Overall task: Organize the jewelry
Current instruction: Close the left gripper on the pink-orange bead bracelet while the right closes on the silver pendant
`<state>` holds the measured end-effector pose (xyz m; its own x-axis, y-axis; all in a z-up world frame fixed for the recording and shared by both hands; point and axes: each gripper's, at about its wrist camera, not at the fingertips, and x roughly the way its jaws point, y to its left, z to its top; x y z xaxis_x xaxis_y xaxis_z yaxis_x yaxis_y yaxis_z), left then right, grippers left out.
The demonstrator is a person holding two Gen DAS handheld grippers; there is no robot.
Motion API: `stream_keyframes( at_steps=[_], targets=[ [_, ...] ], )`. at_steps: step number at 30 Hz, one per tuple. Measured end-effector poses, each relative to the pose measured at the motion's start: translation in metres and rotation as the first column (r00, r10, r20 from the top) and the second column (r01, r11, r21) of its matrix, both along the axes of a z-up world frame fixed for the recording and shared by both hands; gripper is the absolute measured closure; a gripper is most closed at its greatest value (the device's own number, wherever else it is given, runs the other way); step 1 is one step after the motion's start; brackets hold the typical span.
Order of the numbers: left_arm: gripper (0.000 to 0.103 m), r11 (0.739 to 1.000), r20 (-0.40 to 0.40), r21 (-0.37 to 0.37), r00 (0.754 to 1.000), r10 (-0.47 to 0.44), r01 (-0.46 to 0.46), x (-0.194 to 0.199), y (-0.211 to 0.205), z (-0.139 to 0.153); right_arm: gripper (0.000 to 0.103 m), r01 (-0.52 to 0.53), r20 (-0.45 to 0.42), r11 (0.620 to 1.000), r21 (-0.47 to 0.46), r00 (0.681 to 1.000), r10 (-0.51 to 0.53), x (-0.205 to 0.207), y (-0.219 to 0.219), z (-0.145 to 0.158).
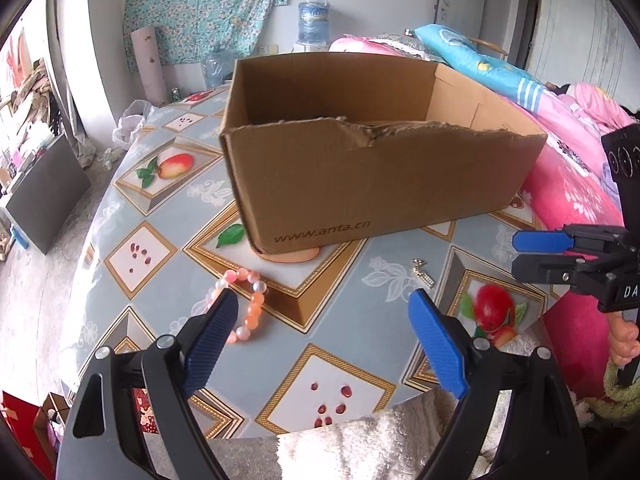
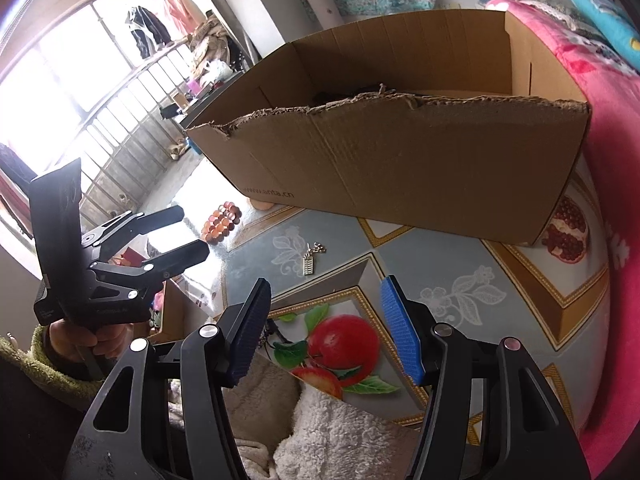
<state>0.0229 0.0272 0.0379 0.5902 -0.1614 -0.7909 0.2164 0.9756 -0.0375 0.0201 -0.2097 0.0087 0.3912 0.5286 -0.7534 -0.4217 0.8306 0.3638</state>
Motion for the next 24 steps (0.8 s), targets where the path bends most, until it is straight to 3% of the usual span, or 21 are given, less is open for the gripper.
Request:
stream_keyframes(
  at_steps=[5, 8, 16, 18, 22, 24],
  targets=[
    [0.021, 0.992, 0.001, -0.126, 1.0, 0.028, -0.027, 0.013, 0.021, -0.003, 0.047, -0.021, -0.006, 1.0, 0.003, 1.0, 0.021, 0.002, 0.009, 0.004],
    [0.039, 0.985, -0.011, -0.165, 0.999, 0.05, -0.051, 0.027, 0.032, -0.01, 0.047, -0.022, -0.009, 1.0, 0.009, 1.0, 0.022, 0.0, 0.01, 0.006],
    [0.069, 0.997, -0.113, -0.052, 0.992, 0.057, -0.064, 0.045, 0.029, -0.04, 0.048, -0.004, -0.009, 1.0, 0.02, 1.0, 0.004, -0.001, 0.003, 0.007],
    [0.073, 0.997, -0.113, -0.038, 0.991, 0.069, -0.074, 0.043, 0.028, -0.043, 0.05, -0.003, -0.008, 1.0, 0.021, 1.0, 0.004, 0.0, 0.003, 0.006],
    [0.092, 0.996, -0.105, 0.004, 0.991, 0.086, -0.086, 0.041, 0.026, -0.043, 0.058, -0.019, -0.002, 1.0, 0.02, 1.0, 0.019, 0.003, 0.009, 0.004],
    [0.094, 0.997, -0.114, -0.013, 0.99, 0.08, -0.082, 0.039, 0.026, -0.043, 0.062, -0.031, 0.01, 0.999, 0.017, 0.999, 0.031, 0.005, 0.014, 0.002]
  ],
)
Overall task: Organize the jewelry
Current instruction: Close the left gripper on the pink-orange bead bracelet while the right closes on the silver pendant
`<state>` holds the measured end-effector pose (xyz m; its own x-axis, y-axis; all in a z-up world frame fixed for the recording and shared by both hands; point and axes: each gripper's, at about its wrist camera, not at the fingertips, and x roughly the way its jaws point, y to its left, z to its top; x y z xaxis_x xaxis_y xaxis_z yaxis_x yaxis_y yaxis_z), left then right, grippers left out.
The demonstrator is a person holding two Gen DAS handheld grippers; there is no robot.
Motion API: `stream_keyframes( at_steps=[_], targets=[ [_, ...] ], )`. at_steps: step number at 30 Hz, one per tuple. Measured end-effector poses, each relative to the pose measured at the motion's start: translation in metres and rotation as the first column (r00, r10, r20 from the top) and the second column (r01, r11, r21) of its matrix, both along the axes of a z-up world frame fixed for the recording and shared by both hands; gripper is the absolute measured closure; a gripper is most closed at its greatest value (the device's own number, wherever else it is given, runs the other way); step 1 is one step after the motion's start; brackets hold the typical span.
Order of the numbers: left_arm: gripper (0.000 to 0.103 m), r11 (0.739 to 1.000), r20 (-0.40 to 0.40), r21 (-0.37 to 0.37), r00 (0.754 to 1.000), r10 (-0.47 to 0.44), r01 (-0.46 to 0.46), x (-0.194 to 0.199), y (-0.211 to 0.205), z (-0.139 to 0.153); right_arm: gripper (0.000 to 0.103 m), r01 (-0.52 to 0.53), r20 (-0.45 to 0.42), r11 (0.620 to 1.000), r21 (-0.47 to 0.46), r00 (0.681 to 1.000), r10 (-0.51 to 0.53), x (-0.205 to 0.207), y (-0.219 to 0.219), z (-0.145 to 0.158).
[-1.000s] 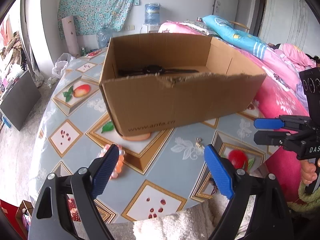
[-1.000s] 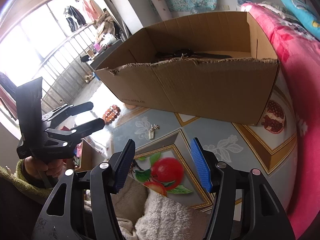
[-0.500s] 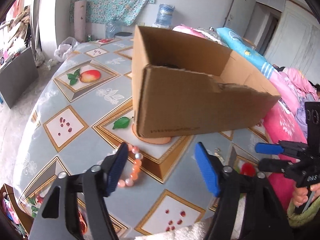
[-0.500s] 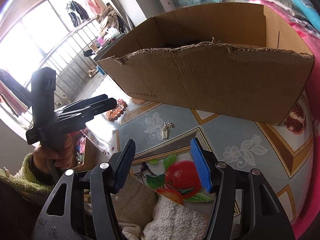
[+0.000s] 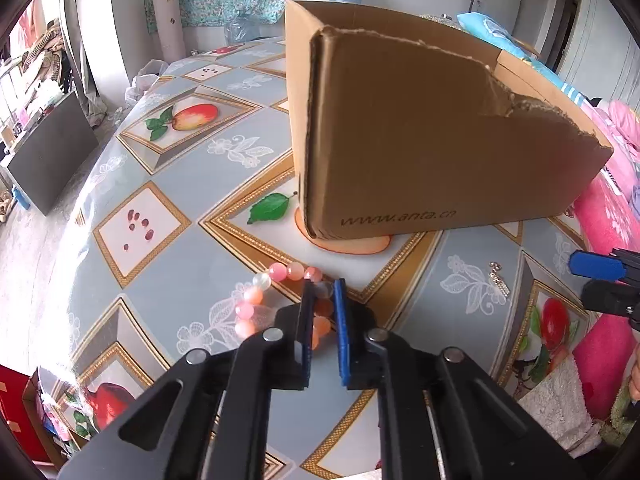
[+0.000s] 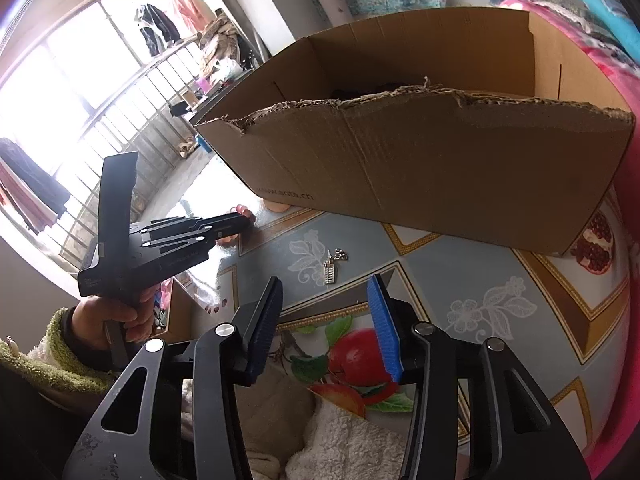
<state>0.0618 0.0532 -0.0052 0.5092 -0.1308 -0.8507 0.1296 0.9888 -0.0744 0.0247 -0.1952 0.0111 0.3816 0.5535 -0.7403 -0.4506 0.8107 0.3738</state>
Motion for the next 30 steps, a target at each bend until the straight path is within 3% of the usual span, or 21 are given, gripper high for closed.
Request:
stream_keyframes(
  at_steps=[8, 17, 30],
  targets=[
    [0.094, 0.998, -0.016, -0.028, 0.998, -0.06, 0.06, -0.013, -0.027, 0.001, 0.076, -0.018, 0.039, 0.999, -0.048, 0.999, 0.02, 0.014, 0.026, -0.008],
    [0.094, 0.998, -0.028, 0.001, 0.998, -0.061, 0.061, -0.011, -0.039, 0.001, 0.077, -0.048, 0.081, 0.985, -0.168, 0.995, 0.062, 0.014, 0.049, -0.018],
    [0.093, 0.997, -0.029, 0.021, 0.997, -0.069, 0.07, -0.009, -0.04, 0.001, 0.078, -0.052, 0.092, 0.969, -0.243, 0.993, 0.077, 0.017, 0.072, -0.02]
  ],
)
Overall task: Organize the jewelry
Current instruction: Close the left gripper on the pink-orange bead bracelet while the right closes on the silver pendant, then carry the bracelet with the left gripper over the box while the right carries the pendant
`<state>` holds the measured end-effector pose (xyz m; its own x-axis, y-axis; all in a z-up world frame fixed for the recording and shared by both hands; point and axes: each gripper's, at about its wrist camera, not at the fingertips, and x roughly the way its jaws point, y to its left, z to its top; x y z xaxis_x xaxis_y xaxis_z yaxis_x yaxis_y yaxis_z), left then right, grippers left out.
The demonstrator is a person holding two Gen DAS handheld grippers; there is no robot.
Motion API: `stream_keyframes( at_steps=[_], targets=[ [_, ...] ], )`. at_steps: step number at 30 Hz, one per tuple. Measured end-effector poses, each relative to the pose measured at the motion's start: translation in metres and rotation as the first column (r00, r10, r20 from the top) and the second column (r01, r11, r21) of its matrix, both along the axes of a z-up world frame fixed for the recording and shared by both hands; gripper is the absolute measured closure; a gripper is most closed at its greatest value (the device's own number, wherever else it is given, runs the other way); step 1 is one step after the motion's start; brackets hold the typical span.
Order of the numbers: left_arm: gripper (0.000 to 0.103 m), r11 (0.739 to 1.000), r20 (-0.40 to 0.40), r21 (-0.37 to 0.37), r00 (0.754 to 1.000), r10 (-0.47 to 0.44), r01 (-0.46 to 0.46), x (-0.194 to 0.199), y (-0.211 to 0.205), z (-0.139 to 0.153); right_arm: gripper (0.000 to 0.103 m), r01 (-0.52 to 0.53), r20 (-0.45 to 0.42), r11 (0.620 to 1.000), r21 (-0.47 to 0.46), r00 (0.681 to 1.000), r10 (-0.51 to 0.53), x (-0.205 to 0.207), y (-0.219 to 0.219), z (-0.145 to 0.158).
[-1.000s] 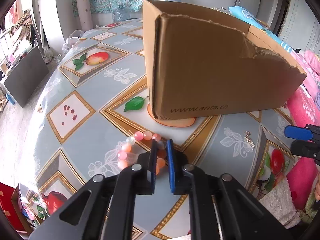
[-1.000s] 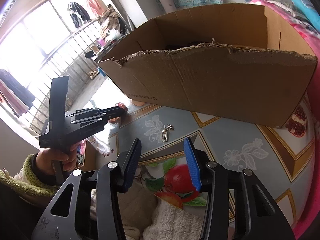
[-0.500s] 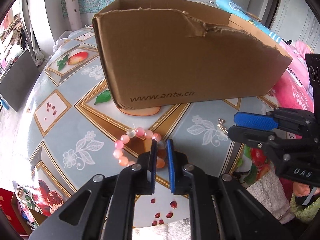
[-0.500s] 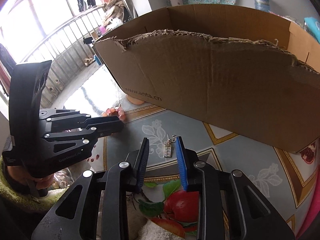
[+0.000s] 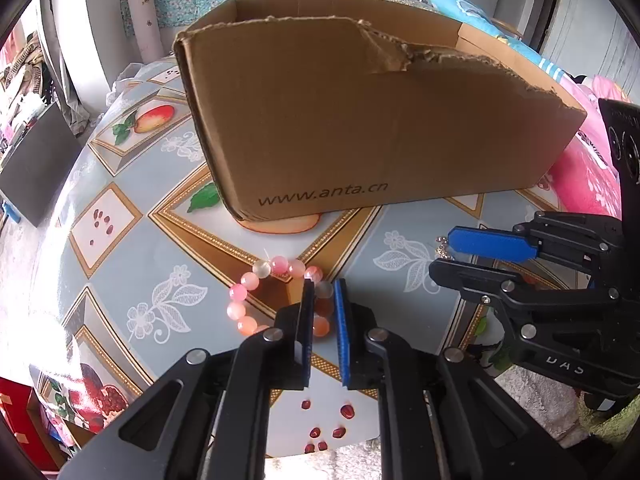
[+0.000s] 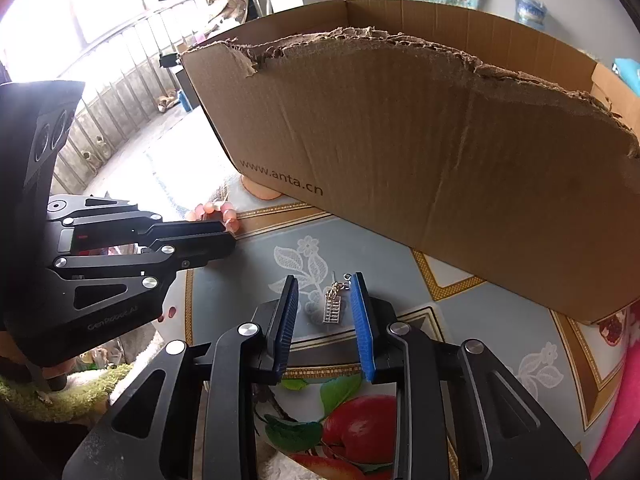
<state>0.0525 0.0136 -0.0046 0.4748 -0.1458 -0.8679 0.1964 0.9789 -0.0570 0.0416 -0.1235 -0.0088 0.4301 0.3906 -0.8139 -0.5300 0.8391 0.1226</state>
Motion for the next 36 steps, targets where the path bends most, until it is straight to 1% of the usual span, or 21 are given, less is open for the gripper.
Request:
stream_keyframes(
  at_steps=[9, 12, 13, 17, 20, 24, 28, 32, 36],
  targets=[
    [0.093, 1.0, 0.004, 0.01, 1.0, 0.0, 0.0, 0.0, -0.002, -0.001, 0.088, -0.002, 0.031, 0.998, -0.057, 1.0, 0.004, -0.001, 0.009, -0.001],
    [0.093, 1.0, 0.005, 0.013, 1.0, -0.001, 0.001, 0.0, -0.001, -0.001, 0.096, 0.005, 0.045, 0.997, -0.076, 0.999, -0.001, -0.002, 0.009, 0.0],
    [0.093, 1.0, 0.006, 0.014, 1.0, -0.002, 0.002, 0.0, -0.002, -0.001, 0.097, 0.005, 0.04, 0.998, -0.07, 0.999, -0.002, -0.002, 0.006, 0.0],
    [0.093, 1.0, 0.009, 0.016, 1.0, -0.001, 0.001, -0.001, -0.002, -0.001, 0.098, 0.025, 0.021, 0.999, -0.033, 0.999, -0.024, -0.001, -0.005, 0.0],
    [0.093, 1.0, 0.014, 0.017, 1.0, -0.002, 0.001, -0.001, -0.002, -0.001, 0.098, 0.044, 0.001, 0.999, 0.016, 0.999, -0.044, 0.0, -0.018, 0.003],
    [0.093, 1.0, 0.026, 0.015, 1.0, -0.002, 0.002, -0.003, -0.002, -0.001, 0.098, 0.071, -0.002, 0.996, 0.059, 0.997, -0.071, -0.003, -0.032, 0.012],
    [0.094, 1.0, 0.034, 0.003, 0.999, 0.002, -0.002, -0.006, 0.002, -0.001, 0.098, 0.09, 0.004, 0.991, 0.102, 0.996, -0.091, -0.007, -0.047, 0.028],
    [0.094, 0.999, 0.064, -0.034, 0.998, 0.004, -0.001, -0.013, 0.011, 0.01, 0.098, 0.101, 0.017, 0.984, 0.148, 0.994, -0.105, -0.013, -0.063, 0.046],
    [0.094, 0.995, 0.109, -0.101, 0.994, 0.012, -0.001, -0.022, 0.026, 0.036, 0.098, 0.092, 0.051, 0.978, 0.185, 0.993, -0.103, -0.018, -0.071, 0.071]
  ],
)
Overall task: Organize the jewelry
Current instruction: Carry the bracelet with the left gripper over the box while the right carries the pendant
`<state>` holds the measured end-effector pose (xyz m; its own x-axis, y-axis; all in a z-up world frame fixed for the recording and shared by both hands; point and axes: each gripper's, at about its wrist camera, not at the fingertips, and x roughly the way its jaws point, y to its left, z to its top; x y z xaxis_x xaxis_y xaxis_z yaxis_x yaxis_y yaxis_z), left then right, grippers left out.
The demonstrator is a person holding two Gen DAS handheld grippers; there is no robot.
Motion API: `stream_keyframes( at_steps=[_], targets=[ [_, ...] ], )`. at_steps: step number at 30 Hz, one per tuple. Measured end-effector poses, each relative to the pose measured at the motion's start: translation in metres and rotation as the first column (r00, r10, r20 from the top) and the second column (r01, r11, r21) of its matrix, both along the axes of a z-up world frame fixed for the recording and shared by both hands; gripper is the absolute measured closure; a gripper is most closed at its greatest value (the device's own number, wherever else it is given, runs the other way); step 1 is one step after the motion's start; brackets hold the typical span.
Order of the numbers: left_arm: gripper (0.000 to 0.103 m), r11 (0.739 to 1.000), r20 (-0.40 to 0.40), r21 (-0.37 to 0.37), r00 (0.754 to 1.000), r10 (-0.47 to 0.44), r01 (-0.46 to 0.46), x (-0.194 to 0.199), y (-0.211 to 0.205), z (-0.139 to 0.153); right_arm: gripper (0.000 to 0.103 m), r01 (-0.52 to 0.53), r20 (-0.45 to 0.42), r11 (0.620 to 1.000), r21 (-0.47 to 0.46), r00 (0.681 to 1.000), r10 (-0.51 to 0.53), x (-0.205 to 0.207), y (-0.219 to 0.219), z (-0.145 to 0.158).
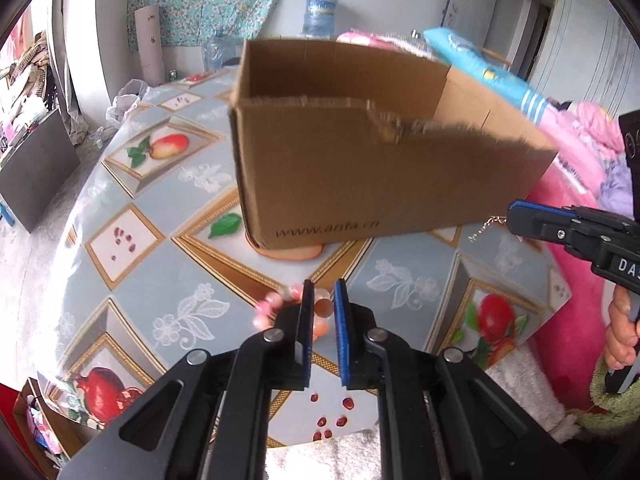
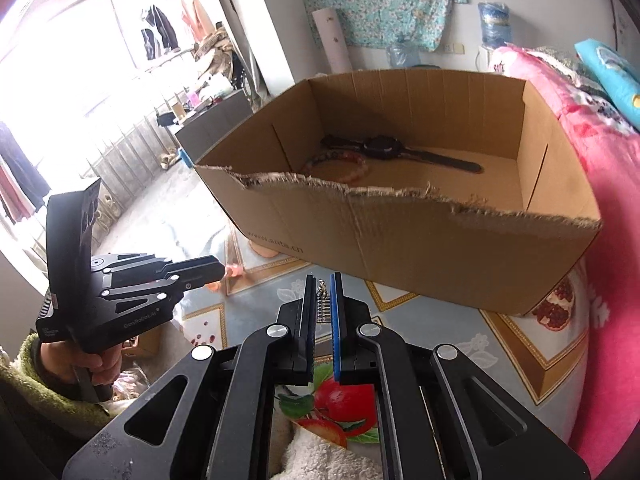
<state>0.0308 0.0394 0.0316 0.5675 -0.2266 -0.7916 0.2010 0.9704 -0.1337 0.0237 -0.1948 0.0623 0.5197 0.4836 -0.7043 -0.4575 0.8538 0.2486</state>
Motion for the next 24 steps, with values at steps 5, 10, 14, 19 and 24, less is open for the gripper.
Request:
stream_keyframes(
  at_steps=[5, 10, 14, 19, 24],
  targets=[
    [0.094, 0.988, 0.05, -0.141, 0.997, -0.053, 0.059, -0.004, 0.015, 0.044, 0.098, -0.02, 0.084, 0.997, 0.077, 0.996, 0.014, 0.003, -0.007, 0.038],
    [0.094, 0.961, 0.146, -0.233, 0.982, -0.12, 0.152, -0.001, 0.014, 0.1, 0.098, -0.051, 0.149, 0.994, 0.101, 0.988, 0.035, 0.028, -0.006, 0.072],
    [0.094, 0.94, 0.218, -0.254, 0.96, -0.174, 0.228, 0.021, -0.005, 0.138, 0.098, -0.068, 0.13, 0.995, 0.078, 0.99, 0.057, 0.062, -0.006, 0.086],
    [0.094, 0.929, 0.183, -0.239, 0.953, -0.243, 0.283, 0.071, -0.033, 0.144, 0.098, -0.102, 0.002, 0.995, 0.018, 0.995, 0.102, 0.117, 0.002, 0.073],
    [0.094, 0.94, 0.006, -0.208, 0.961, -0.275, 0.27, 0.131, -0.063, 0.103, 0.098, -0.133, -0.213, 0.991, -0.015, 0.969, 0.127, 0.172, 0.014, 0.034]
  ],
)
